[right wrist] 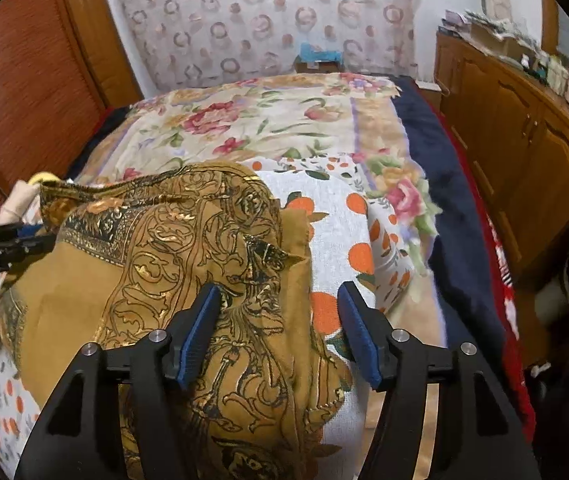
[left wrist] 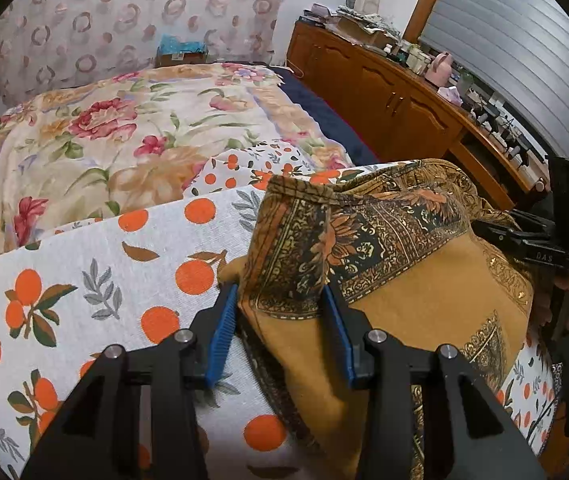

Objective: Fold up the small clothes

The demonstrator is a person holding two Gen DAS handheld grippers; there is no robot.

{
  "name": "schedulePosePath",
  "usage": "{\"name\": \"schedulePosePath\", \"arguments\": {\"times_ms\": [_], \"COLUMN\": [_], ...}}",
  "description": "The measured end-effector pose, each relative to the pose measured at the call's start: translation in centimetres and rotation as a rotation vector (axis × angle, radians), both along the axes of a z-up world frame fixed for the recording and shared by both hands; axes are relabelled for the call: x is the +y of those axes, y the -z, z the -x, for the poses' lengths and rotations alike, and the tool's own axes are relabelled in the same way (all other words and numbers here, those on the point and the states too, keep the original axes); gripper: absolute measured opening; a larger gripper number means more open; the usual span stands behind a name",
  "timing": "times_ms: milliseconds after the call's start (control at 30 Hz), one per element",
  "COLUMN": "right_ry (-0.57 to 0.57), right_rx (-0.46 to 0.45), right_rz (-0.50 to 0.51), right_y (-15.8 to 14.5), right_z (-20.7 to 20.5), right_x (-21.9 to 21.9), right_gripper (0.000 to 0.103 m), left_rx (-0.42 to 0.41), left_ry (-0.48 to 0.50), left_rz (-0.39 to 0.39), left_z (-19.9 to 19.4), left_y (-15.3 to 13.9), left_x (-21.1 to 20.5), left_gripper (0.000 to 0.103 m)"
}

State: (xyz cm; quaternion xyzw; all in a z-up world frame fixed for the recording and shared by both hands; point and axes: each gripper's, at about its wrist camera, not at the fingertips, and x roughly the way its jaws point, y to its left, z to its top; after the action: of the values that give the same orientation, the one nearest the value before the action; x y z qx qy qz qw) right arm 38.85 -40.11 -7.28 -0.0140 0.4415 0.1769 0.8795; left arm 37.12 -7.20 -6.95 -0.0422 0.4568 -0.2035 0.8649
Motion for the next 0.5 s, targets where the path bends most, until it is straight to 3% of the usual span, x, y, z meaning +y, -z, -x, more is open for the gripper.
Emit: {"name": "schedulePosePath", "arguments": {"times_ms": [67, 100, 133, 200, 300, 500], "right_ry": [-0.011, -0.019, -0.037, -0.072, -0.102, -0.100], "right_rx": [0.002, 0.001, 0.005, 0.031, 0.017, -0.118], "right_rz": [-0.001, 0.007, 0.005, -0.028, -0.046, -0.048], "right_y": [0.0, 0.0, -0.1, -0.3, -0.6, -3.9], "right_z": [0.1, 0.2, 0.2, 0.2, 0.8, 3.4], "right_x": [0.4, 0.6, 0.7, 0.9, 1.0, 1.8], "right_gripper": [0.064, 0.059, 0.052, 0.034, 0.013, 0.008], "left_rx": [0.002, -0.003, -0.002, -0.006, -0.036, -0.134], "left_ry": [0.014, 0.047, 0.066, 0.082, 0.084, 0.079], "left_rz": [0.002, 0.005, 0.010, 0.013, 0.031, 0.091], "left_z": [0.0, 0.1, 0.2, 0.4, 1.1, 3.9], "left_y": [-0.1, -0.2, -0.3, -0.6, -1.7, -5.6], "left_x": [-0.2, -0.5, -0.6, -0.9, -0.8, -0.1], "left_gripper": [0.038, 0.022, 0.013, 0.006, 0.003, 0.003]}}
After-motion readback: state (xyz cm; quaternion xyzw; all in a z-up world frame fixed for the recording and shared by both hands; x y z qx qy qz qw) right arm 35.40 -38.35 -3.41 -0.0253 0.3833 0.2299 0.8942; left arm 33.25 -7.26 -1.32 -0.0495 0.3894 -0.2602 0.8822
